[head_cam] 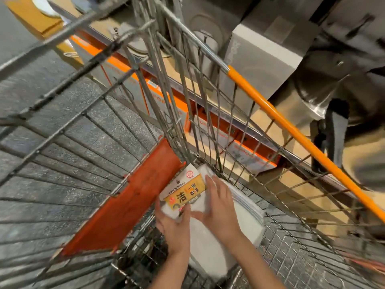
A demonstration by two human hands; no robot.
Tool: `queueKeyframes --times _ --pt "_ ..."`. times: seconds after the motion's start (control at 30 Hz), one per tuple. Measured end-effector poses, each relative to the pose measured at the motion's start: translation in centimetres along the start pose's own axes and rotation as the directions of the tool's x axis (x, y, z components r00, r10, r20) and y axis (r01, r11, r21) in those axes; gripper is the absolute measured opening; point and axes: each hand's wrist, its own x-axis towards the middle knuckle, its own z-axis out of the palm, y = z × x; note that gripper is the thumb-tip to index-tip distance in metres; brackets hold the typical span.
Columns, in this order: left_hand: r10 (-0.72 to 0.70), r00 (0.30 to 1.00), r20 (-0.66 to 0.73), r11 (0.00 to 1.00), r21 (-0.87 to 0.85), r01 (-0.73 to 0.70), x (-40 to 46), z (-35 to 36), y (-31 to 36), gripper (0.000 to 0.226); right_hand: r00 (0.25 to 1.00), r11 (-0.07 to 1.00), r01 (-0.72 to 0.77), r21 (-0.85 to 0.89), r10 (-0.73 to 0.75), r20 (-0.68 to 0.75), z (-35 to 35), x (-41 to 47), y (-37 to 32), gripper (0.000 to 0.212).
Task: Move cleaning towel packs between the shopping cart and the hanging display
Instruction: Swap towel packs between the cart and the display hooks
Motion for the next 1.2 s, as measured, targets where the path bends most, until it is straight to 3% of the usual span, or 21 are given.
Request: queueKeyframes --times 0.1,0.2,0.27,0.37,0.63,0.8,0.9,1.07,1.2 --pt "-0.015 0.999 0.031 1.0 0.016 0.014 -0.4 -0.4 -0.3 0.086 0.992 0.959 -0.097 0.268 0.113 -0.048 -2.1 1.6 0.3 0.075" --pt "-0.016 0.998 0.06 1.0 -0.008 0.017 -0.8 -0.5 -0.1 0.085 0.967 0.879 -0.254 0.402 0.241 0.085 -3.1 3.5 0.2 0.094" --pt "-0.018 0.998 0.065 1.0 -0.011 0.019 -0.8 -0.7 0.1 0.086 0.95 0.889 -0.303 0.344 0.254 0.178 -2.6 4.1 0.0 0.102" --pt "-0.014 0.998 0.054 1.0 0.007 0.013 -0.7 -0.8 -0.2 0.09 0.956 0.93 -0.279 0.239 0.247 0.156 -2.2 4.0 -0.2 0.098" --pt "-0.048 0.997 0.059 0.999 0.006 0.048 -1.0 -0.6 -0.1 0.091 0.974 0.958 -0.211 0.193 0.19 0.12 -2.8 3.7 -0.9 0.077" --pt "-0.073 0.995 0.07 0.997 -0.007 0.074 -1.3 -0.7 0.0 0.093 0.974 0.964 -0.199 0.178 0.174 0.143 -3.0 3.6 -1.3 0.083" --pt "-0.071 0.995 0.069 0.997 -0.003 0.071 -1.4 -0.8 0.0 0.094 0.957 0.964 -0.238 0.119 0.212 0.198 -2.9 3.6 -1.4 0.076" --pt "-0.074 0.995 0.07 0.997 0.04 0.071 -1.3 -0.8 0.3 0.096 0.934 0.939 -0.297 0.175 0.247 0.256 -3.3 3.9 -1.5 0.079" --pt "-0.092 0.993 0.071 0.994 0.063 0.087 -1.5 -0.9 0.5 0.096 0.936 0.936 -0.292 0.195 0.238 0.26 -3.3 3.5 -1.6 0.057"
